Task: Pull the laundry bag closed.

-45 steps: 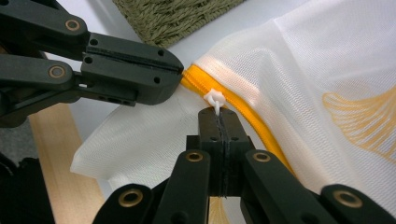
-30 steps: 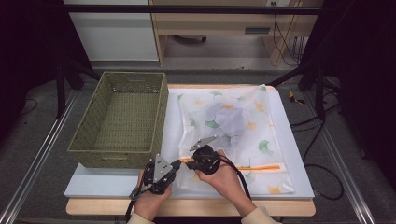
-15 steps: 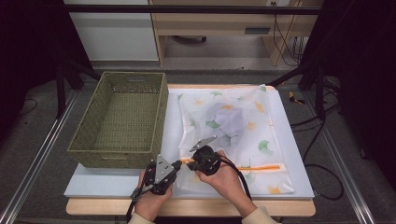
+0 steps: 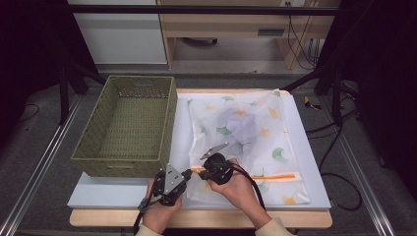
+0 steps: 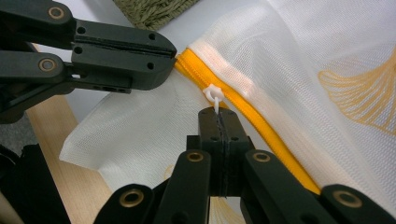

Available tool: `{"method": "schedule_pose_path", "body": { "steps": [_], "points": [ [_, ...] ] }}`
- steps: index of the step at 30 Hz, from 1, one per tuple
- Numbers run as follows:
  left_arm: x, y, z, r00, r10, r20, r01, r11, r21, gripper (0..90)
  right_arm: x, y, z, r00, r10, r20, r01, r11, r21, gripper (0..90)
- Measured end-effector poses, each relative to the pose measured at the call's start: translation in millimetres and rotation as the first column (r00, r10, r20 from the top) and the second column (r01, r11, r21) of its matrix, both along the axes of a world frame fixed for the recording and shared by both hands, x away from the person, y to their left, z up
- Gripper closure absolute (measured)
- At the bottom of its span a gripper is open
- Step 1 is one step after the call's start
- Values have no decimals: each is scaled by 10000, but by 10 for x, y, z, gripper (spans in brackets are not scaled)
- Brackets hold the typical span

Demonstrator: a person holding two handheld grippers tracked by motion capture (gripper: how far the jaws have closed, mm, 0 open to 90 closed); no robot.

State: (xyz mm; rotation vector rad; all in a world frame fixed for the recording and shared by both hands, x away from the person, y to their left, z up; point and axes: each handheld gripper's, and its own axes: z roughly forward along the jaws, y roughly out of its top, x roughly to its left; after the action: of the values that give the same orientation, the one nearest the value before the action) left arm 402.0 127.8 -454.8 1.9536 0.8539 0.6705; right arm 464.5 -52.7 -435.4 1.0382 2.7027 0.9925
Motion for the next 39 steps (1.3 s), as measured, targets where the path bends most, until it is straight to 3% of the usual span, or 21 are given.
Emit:
{"method": "schedule_pose_path", "body": {
  "steps": [5, 17, 39],
  "points": [
    [16, 46, 9, 9999, 143, -49, -144, 9997, -206, 885, 1, -41, -4, 9999, 26, -138, -27, 9999, -125, 900],
    [20, 59, 13, 9998, 204, -60, -205, 9995, -236, 885, 32, -193, 17, 9990, -309, -329, 305, 9994, -138, 900],
    [19, 65, 10, 9997, 225, -103, -228, 9994, -244, 885, -7, -351, 87, 9986, -519, -65, 517, 9982, -316, 900]
  ]
}}
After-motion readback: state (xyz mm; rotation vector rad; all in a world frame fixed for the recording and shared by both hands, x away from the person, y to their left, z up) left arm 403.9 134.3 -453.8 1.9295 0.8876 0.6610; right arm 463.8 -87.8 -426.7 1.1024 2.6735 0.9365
